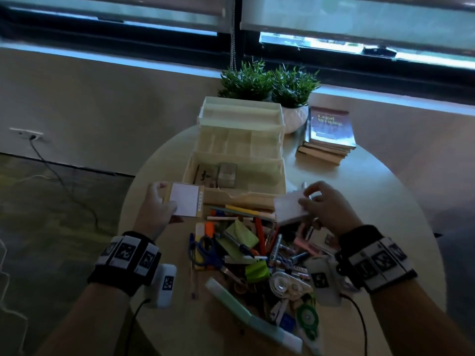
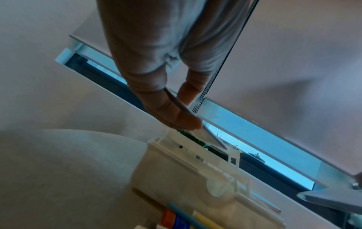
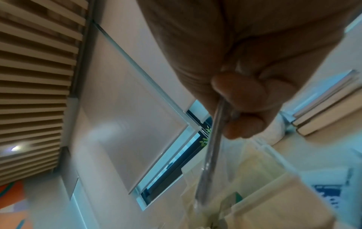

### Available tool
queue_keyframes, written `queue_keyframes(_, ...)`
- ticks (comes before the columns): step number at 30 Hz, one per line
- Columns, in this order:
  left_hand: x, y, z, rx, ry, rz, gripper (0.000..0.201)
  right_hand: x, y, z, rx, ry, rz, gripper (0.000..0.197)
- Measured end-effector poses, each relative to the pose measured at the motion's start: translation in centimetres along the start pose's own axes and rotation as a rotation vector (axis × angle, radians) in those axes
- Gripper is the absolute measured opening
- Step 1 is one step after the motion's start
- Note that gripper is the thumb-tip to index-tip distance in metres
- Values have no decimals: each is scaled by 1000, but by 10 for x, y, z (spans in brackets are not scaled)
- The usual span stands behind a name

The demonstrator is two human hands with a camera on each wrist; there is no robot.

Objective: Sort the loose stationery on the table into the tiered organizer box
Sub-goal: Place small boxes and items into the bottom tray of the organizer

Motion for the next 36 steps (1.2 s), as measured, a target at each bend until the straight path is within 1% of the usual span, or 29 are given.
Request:
queue_keyframes(2, -11, -3, -4, 29, -3, 34, 31, -20, -16, 15, -77, -41, 44, 12)
queue_keyframes(4, -21, -4, -5, 50, -4, 65, 20, -40, -35, 25, -77, -85, 97, 12)
queue_keyframes(7, -35, -3, 2, 90, 1, 68, 16, -71, -59, 30, -29, -147, 93, 27)
queue_keyframes(10, -44, 2, 14, 116, 27, 65, 17, -103, -80, 30, 3, -208, 52, 29)
queue_keyframes(14, -48, 10, 27, 114, 48, 81, 23, -134, -106, 33, 202, -221, 0, 17)
queue_keyframes(17, -49, 19, 33, 79, 26, 80, 24, -148, -118, 35, 311, -278, -23, 12)
queue_keyframes(18, -49, 23, 34, 45, 14, 78, 24, -152, -121, 36, 363, -283, -27, 15)
queue_keyframes(19, -49, 26, 36, 22, 6, 75, 23, -156, -125, 36, 394, -290, -16, 23)
queue_keyframes(21, -49, 31, 39, 17, 17, 69, 20, -158, -130, 36, 410, -294, 38, 35)
queue_keyframes(25, -50, 29, 35, 43, 30, 91, 18, -150, -132, 38, 574, -254, 130, 37)
queue_keyframes(27, -53, 26, 30, 52, 30, 105, 17, -139, -126, 43, 609, -194, 169, 33)
queue_keyframes(28, -54, 25, 26, 60, 28, 110, 17, -134, -118, 44, 597, -157, 145, 30)
queue_keyframes(31, -59, 20, 16, -2, -18, 133, 18, -116, -68, 45, 437, -63, -88, 22)
queue_keyframes(32, -60, 17, 11, -44, -36, 145, 18, -109, -46, 41, 377, -68, -163, 21)
queue_keyframes(33, -59, 13, 6, -61, -45, 151, 20, -104, -25, 32, 337, -103, -221, 19)
queue_keyframes(34, -59, 8, 3, -49, -46, 160, 22, -103, -4, 19, 336, -173, -259, 18)
queue_keyframes(35, -58, 3, 1, -16, -35, 176, 23, -103, 12, 3, 368, -261, -279, 17)
queue_keyframes(36, -57, -2, -1, 23, -15, 193, 23, -104, 24, -15, 410, -370, -264, 19)
Point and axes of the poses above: each hand's wrist, its own x-axis away from the middle knuckle, its own y-axis out of the back of the hand, z = x × y, the point moved 5 cm from there along -x, towards the middle knuckle, and after that the axes turned 12 degrees about -y, right-handed, at the moved point
